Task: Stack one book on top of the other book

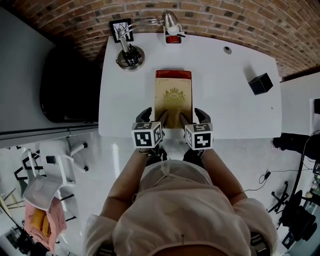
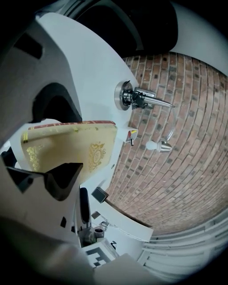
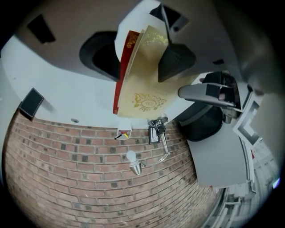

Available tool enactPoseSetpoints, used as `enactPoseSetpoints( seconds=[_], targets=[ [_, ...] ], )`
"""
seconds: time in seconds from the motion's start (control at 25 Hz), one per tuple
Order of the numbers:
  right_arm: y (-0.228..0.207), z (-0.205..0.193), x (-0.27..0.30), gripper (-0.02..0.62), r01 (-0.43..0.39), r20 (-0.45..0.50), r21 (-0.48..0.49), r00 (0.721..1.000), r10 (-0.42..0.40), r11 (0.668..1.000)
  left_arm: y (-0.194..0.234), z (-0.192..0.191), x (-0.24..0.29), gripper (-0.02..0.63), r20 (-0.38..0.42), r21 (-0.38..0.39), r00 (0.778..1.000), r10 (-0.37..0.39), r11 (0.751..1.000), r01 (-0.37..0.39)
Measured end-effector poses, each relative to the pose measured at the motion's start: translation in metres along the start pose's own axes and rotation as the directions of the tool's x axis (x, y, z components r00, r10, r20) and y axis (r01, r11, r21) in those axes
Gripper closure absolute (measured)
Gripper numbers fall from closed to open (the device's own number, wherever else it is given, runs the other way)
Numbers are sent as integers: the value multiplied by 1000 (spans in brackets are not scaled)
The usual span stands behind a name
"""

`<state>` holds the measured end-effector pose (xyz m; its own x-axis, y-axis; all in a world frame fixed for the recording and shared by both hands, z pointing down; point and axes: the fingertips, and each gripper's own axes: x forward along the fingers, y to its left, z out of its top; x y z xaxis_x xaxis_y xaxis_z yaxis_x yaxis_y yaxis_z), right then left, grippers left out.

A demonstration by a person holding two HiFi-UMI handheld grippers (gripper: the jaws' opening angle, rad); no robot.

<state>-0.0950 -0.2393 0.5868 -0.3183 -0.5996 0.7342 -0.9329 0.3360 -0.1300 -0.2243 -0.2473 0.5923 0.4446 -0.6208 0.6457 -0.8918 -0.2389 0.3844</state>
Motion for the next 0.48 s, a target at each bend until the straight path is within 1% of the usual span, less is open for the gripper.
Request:
enactPoseSetpoints(
  seconds=[0.08, 0.16, 0.2, 0.24, 0.28, 0.32, 0.4, 0.48],
  targets=[
    [2, 10, -9, 330, 1, 39, -5, 999, 0, 1000, -5, 10, -9, 342, 40, -7, 999, -7, 1000, 8],
    [6, 20, -20, 331, -11, 80, -4, 997, 11, 1000, -8, 22, -20, 426, 86, -14, 996, 0, 1000, 1],
    [8, 25, -27, 344, -11, 99, -7, 995, 12, 1000, -10, 28, -26, 456, 108, -9, 994, 3, 1000, -2],
    [9, 30, -33, 396, 1, 121, -11, 993, 1, 1000, -14, 33, -32, 477, 130, 1, 992, 1, 1000, -1],
    [8, 36, -40, 483, 21, 146, -13, 989, -19, 1000, -19, 39, -37, 491, 155, 14, 988, -5, 1000, 3],
    [7, 43, -46, 532, 42, 173, -16, 984, -39, 999, -24, 47, -42, 507, 184, 29, 983, -14, 1000, 9],
    [9, 60, -56, 550, 59, 224, -18, 973, -53, 998, -33, 64, -52, 533, 242, 61, 969, -39, 998, 25],
    [13, 76, -67, 555, 56, 272, -26, 961, -47, 998, -44, 81, -64, 552, 286, 82, 955, -71, 995, 49]
  ],
)
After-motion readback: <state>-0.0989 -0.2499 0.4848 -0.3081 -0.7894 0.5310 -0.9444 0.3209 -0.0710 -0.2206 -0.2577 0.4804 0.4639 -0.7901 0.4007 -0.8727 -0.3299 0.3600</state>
